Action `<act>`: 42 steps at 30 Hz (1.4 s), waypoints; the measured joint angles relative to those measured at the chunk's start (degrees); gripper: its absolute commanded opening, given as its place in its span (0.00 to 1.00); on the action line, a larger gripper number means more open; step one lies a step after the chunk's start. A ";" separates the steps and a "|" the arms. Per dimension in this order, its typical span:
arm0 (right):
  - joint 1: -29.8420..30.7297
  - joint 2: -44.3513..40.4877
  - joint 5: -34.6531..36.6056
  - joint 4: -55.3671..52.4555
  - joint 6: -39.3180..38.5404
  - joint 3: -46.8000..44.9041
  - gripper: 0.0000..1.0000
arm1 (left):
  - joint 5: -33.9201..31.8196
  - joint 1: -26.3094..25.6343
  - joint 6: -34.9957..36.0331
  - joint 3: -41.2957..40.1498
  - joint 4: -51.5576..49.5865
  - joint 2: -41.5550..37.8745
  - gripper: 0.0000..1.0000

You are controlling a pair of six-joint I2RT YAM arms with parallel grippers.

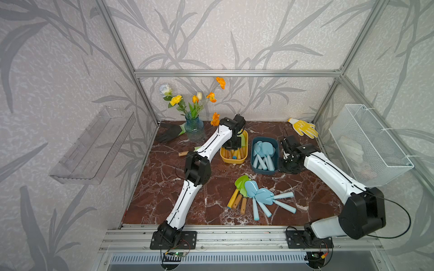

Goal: Sort the small shovels by color and place them into the storage box
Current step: Place the shovel in the storage box.

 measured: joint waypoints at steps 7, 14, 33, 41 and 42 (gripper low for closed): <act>-0.15 -1.42 0.79 -0.46 0.02 -2.25 0.47 | 3.04 -1.31 -1.70 -2.97 0.00 0.20 0.02; -0.20 -1.46 0.74 -0.37 0.09 -2.82 0.47 | 4.68 -2.93 -3.89 -4.07 0.46 0.20 0.54; 1.14 -6.01 -4.63 0.02 0.96 -13.29 0.47 | 4.02 -4.61 -9.99 -38.25 13.11 -28.52 0.64; 18.58 -7.28 -9.27 0.17 1.25 -15.30 0.48 | 3.19 -4.55 -14.91 -58.12 20.35 -35.15 0.64; 21.07 -7.28 -9.97 0.39 1.38 -15.54 0.48 | 3.19 -4.55 -15.32 -58.99 20.44 -35.10 0.64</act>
